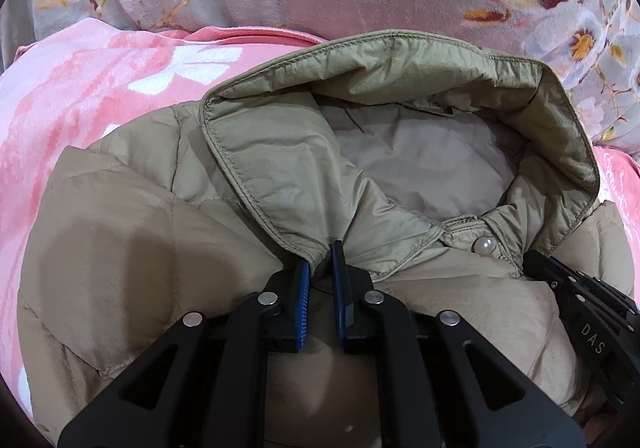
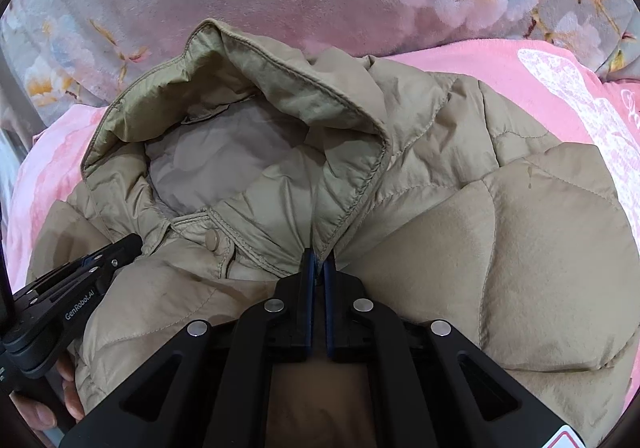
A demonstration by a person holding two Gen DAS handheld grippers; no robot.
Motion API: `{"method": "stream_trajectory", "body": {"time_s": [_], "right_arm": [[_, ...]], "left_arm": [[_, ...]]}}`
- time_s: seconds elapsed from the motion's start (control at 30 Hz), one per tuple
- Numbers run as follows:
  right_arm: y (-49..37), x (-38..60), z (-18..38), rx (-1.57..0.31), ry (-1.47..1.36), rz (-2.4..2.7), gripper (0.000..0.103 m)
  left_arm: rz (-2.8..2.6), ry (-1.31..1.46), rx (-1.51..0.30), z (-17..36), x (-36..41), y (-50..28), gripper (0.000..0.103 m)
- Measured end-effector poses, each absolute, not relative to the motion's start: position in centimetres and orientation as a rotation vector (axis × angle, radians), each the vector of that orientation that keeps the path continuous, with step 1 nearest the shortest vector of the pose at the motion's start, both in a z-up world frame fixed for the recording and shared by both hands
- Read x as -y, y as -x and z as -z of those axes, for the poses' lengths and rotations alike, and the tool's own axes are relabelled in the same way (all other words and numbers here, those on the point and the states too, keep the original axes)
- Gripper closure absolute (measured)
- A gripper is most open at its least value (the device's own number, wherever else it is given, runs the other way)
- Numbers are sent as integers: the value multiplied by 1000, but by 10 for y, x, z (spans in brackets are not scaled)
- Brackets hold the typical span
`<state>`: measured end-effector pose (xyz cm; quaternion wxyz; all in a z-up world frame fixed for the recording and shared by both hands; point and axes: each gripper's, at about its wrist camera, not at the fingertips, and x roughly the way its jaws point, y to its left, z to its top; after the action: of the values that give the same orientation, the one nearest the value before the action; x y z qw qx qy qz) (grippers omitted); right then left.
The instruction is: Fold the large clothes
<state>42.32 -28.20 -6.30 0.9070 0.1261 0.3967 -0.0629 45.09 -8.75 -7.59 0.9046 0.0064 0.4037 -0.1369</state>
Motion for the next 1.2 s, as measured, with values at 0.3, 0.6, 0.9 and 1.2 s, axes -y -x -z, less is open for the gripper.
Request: {"method": "stream_trajectory", "body": {"time_s": [0.3, 0.6, 0.9, 1.2], "right_arm": [[-365, 304, 14, -802, -221, 79, 92], [-446, 321, -51, -593, -446, 115, 90], [-470, 287, 13, -819, -198, 78, 94], [-464, 291, 42, -829, -108, 139, 103]], "left_arm": [[330, 4, -822, 26, 41, -425, 89], [245, 248, -821, -45, 53, -517, 87], [290, 178, -969, 24, 75, -522, 88], [257, -77, -868, 58, 98, -492, 88]]}}
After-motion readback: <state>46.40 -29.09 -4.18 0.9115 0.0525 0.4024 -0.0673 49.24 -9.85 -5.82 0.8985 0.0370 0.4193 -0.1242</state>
